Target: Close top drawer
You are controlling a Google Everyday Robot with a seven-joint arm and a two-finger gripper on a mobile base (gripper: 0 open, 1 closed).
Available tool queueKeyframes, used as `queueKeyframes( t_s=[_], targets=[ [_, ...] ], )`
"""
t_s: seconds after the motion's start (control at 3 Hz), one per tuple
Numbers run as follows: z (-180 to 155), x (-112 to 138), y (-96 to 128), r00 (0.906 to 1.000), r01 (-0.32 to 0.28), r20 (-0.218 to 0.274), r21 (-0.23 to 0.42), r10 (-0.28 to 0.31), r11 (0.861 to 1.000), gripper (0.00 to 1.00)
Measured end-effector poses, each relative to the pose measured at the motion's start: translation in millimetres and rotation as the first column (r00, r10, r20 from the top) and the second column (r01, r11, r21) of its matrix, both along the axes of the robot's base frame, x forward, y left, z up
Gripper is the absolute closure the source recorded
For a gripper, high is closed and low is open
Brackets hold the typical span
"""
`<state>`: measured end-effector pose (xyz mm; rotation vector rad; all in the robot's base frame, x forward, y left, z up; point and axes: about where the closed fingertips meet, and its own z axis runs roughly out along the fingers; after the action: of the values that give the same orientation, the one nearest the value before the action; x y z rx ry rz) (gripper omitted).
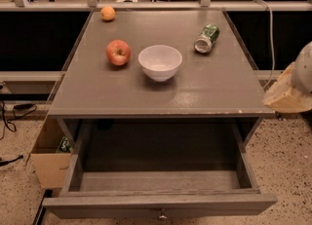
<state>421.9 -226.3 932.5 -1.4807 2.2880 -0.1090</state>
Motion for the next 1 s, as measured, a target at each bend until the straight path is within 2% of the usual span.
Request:
queueKeyframes(
  t_s=[0.33, 0.67, 1.0],
  targets=[
    [-34.3, -5.7, 4.0, 0.9956, 0.083, 0.039, 0.072, -0.086, 0.994, 1.00],
    [-34.4, -5.8, 4.0, 0.9955, 0.083, 0.039, 0.072, -0.086, 0.994, 1.00],
    [-48.9, -20.9, 1.7, 0.9904, 0.135, 0.018, 0.085, -0.137, 0.987, 1.00]
  ],
)
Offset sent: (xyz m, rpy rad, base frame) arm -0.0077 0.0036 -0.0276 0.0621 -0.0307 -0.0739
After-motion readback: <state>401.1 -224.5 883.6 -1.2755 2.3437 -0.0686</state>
